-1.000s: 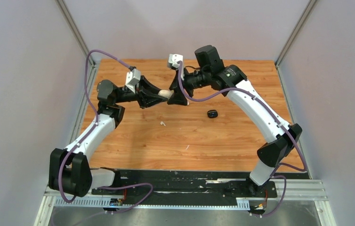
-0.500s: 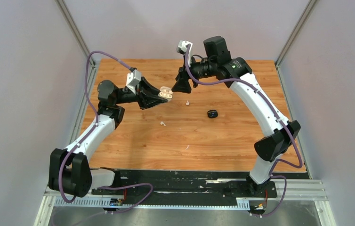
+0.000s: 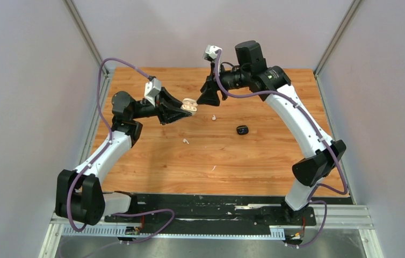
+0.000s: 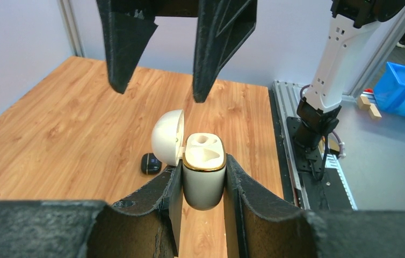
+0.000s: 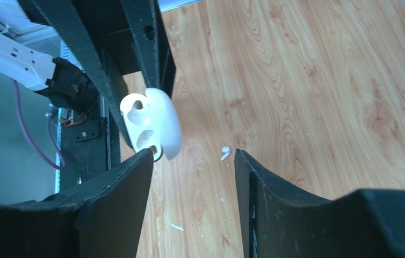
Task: Insert the wireless bluetooth earbuds into the charging case
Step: Open the charging case.
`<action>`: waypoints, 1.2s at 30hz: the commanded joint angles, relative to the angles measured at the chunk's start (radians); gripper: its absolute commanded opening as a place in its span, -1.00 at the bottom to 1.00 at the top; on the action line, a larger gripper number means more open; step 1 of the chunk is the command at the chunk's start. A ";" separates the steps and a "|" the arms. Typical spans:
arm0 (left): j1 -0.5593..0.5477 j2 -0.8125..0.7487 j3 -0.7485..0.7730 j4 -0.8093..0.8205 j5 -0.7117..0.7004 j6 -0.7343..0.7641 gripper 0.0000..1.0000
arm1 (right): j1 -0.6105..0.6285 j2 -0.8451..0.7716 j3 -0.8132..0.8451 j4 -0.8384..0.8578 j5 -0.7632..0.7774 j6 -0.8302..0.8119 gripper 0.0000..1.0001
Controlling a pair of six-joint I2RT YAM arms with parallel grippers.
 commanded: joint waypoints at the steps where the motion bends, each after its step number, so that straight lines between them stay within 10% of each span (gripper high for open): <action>1: -0.005 -0.003 0.018 0.028 -0.007 -0.019 -1.00 | -0.005 -0.049 -0.023 0.040 -0.099 0.025 0.09; 17: -0.005 -0.005 0.046 0.023 -0.003 -0.058 -1.00 | -0.005 0.060 0.029 0.059 -0.178 0.057 -0.16; 36: -0.004 -0.001 0.035 0.001 -0.060 -0.038 -1.00 | 0.008 0.060 0.000 0.075 -0.256 0.076 -1.00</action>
